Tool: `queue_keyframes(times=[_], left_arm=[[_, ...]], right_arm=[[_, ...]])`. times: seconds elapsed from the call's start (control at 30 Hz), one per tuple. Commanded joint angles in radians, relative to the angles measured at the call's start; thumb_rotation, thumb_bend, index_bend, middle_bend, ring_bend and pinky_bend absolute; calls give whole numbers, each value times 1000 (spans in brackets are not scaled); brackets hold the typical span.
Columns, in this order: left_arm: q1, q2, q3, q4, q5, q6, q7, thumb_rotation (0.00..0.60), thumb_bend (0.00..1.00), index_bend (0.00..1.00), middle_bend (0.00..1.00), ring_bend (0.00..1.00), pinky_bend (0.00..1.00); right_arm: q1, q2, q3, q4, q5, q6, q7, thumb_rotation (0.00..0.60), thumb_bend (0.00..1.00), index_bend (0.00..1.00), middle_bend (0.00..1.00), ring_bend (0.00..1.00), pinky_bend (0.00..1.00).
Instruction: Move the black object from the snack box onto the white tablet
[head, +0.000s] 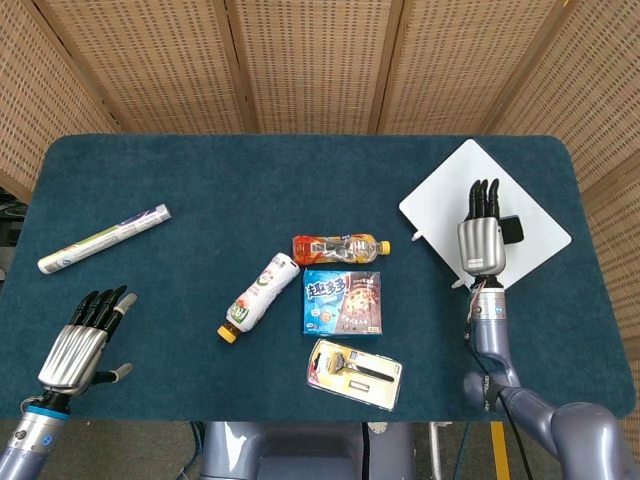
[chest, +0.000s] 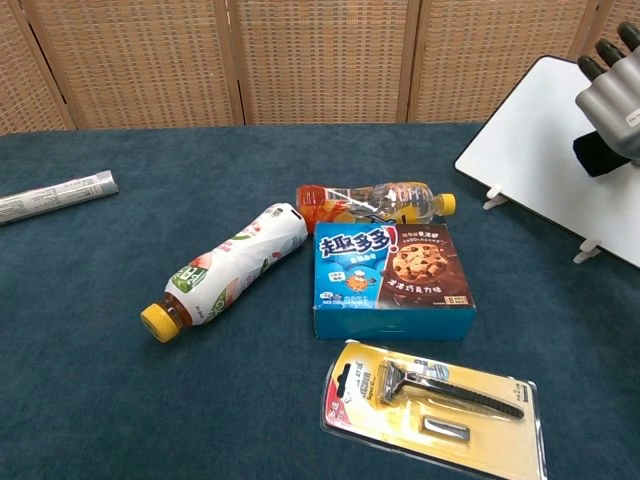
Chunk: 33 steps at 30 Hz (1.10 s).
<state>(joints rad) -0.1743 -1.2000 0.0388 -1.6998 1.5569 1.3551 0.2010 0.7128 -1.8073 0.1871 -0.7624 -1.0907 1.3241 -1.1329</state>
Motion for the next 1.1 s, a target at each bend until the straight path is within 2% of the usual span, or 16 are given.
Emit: queue_keyframes(times=[0.03,1.1], left_arm=[[0,0,0,-1,0,0,0,600,133,0,0,0,0],[-5,-4,-5,1,-17,-11,6,600,131,0,0,0,0]], right_arm=[[1,-7,7,14,-6,-7,2,600,6,617,92,0,0],[8,-50,56,123,-28,-84,0,600,6,625,91,0,0]])
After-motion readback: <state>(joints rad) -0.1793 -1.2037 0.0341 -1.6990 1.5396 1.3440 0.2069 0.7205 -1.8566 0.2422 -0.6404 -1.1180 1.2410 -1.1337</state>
